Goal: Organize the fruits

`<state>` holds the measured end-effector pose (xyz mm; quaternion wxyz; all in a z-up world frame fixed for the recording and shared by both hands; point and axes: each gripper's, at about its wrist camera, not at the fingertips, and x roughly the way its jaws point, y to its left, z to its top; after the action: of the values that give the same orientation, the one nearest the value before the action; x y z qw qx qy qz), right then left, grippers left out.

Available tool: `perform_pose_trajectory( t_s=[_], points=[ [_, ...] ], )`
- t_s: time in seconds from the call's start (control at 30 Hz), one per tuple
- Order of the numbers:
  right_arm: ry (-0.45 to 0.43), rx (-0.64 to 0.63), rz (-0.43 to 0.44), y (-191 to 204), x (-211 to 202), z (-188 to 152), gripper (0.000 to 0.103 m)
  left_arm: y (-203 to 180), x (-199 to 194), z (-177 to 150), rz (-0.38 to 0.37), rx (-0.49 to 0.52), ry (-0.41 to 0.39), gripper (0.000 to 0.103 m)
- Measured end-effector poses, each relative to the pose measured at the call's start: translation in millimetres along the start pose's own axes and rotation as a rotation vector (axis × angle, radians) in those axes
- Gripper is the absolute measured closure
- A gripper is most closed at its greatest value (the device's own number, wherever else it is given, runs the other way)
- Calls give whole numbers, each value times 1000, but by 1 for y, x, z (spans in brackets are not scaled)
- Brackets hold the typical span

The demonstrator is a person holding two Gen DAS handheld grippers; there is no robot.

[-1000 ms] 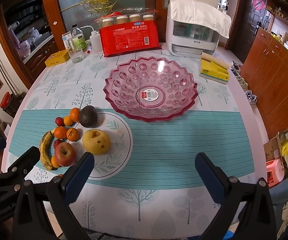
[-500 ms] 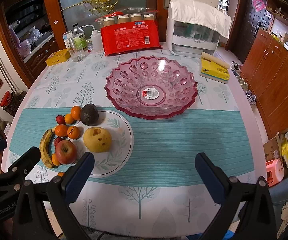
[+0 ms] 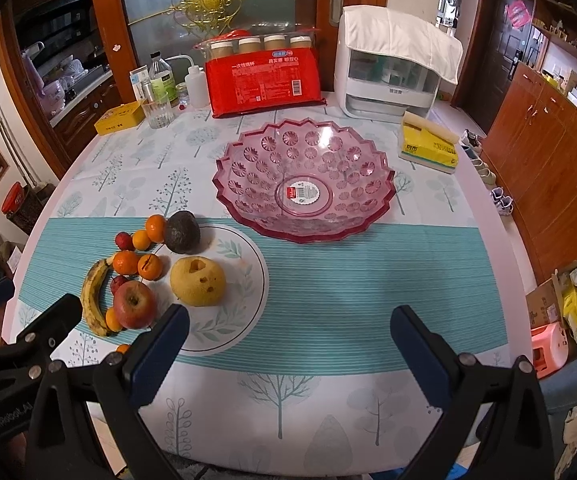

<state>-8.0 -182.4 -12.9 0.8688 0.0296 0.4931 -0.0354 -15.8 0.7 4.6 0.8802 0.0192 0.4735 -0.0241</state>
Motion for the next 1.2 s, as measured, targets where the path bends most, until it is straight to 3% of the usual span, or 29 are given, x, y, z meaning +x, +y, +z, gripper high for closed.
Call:
perform_pose_trajectory(
  t_s=[1.2],
  points=[
    [-10,-16,17,6,1,4,2,6,-5,8,-1,-5,-11,1]
  ],
)
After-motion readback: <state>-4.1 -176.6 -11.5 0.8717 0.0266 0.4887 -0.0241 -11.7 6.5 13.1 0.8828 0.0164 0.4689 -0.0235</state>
